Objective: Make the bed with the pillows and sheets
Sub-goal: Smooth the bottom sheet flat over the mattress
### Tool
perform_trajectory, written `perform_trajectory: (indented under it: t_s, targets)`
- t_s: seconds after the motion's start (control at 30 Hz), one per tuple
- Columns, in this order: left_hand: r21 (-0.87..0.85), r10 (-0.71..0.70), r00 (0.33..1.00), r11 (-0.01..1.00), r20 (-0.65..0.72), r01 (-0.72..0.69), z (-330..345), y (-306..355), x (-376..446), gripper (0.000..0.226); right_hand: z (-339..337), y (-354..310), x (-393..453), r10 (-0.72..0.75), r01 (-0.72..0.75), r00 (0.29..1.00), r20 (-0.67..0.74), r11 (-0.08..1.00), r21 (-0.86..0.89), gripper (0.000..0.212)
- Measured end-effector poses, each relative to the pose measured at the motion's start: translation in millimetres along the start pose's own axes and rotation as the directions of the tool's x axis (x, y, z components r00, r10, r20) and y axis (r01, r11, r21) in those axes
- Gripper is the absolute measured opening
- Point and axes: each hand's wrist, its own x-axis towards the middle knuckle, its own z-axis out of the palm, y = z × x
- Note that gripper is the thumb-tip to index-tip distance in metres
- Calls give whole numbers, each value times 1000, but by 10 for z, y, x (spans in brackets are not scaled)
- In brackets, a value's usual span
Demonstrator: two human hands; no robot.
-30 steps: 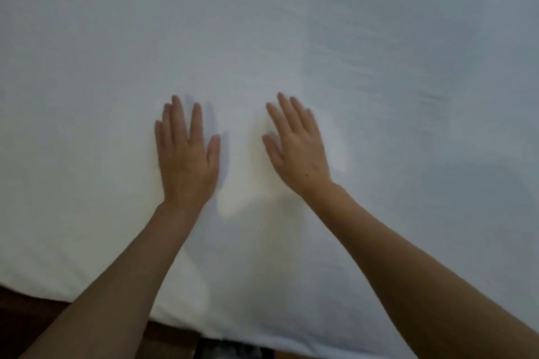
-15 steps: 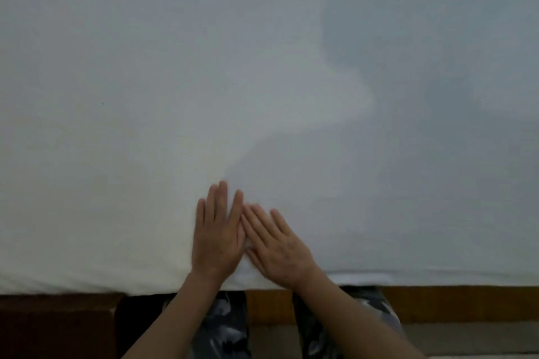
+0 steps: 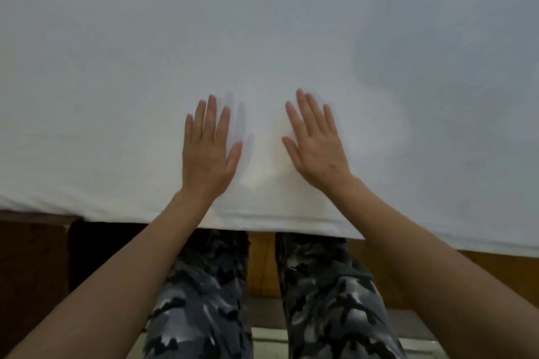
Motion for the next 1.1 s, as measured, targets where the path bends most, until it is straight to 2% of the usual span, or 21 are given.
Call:
perform_trajectory:
  t_s: [0.07,0.17,0.37,0.5,0.57,0.63,0.7,0.8,0.9,1.0,1.07,1.1]
  targets:
    - [-20,-14,1000,1000,-12,14,33,187,196,58,-93,285,53,40,-43,999,-29,996,-73,55]
    - [-16,118,993,993,5,-118,257,361,223,56,19,418,-163,93,-96,995,-23,986,-135,57]
    - [-20,212,971,977,108,-211,623,304,-858,57,648,-321,-1347,28,-7,992,124,986,-165,59]
    - [-87,319,940,947,124,-310,498,92,-1229,53,746,-773,-1507,-2,19,989,145,994,-111,58]
    - [-120,230,970,968,80,-220,330,-116,-1219,51,729,-981,-1348,-31,35,994,108,999,-38,55]
    - [-118,15,1000,993,2,-14,143,-444,-1139,50,708,-1228,-1047,-69,69,996,56,998,-8,53]
    - [-92,-212,974,974,-73,205,-34,-886,-1022,52,720,-1502,-639,-73,73,997,38,997,5,55]
    - [-13,-458,878,887,-139,461,-243,-1628,-843,58,841,-1907,69,-85,85,996,37,996,4,55]
    - [-50,-654,725,749,-216,661,-401,-2226,-672,61,1033,-2299,729,-118,120,990,74,992,-31,58]
    - [-114,-761,597,637,-253,763,-456,-2543,-492,62,1213,-2677,1174,-153,160,982,114,986,-55,59]
    - [-132,-810,543,576,-221,807,-417,-2703,-456,63,1330,-2938,1317,-185,196,968,169,979,-49,60]
    - [-148,-846,493,524,-202,839,-391,-2789,-465,64,1388,-3063,1339,-218,231,955,203,972,-41,60]
